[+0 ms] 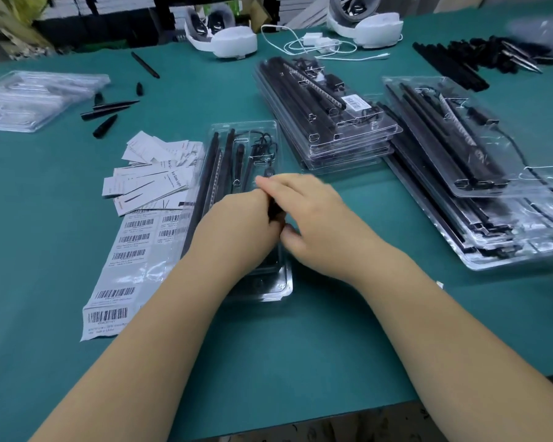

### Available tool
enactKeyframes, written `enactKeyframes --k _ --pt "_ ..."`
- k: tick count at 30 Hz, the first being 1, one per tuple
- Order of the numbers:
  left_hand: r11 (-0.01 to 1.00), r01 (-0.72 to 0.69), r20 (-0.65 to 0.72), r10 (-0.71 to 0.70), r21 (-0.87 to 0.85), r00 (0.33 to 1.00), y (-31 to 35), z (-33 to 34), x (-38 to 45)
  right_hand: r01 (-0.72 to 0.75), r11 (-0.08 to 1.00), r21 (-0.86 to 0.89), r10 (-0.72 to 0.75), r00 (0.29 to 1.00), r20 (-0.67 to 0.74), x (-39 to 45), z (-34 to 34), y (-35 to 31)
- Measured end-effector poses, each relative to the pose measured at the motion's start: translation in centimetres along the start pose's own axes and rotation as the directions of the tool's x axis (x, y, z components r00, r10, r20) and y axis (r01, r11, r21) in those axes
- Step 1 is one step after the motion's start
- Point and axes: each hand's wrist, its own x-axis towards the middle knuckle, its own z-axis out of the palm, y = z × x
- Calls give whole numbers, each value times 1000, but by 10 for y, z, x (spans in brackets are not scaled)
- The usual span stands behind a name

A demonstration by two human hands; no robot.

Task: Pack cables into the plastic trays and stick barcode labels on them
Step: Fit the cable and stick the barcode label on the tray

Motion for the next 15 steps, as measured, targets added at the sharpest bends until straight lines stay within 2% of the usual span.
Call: enactKeyframes --k 1,2,5,8,11,15 --pt "1000 5 2 -5 -15 1000 -2 -1 0 -32 999 -32 34 997 63 1 2 1" --pt "999 9 -5 -9 -50 1000 -5 -3 -1 -42 997 -60 46 997 67 2 4 3" --pt "987 10 -31 -15 -161 999 -9 -7 -3 -39 989 -142 42 999 16 3 0 6" --pt "1000 -18 -32 17 -26 999 -5 -7 -5 -43 972 -229 49 999 22 2 0 3" --pt "999 -50 -40 50 8 998 -3 -6 -4 -79 979 -186 89 995 46 0 1 -4" --pt "987 -103 -85 93 -124 992 -7 -6 -6 -109 981 -163 128 986 108 3 5 -1"
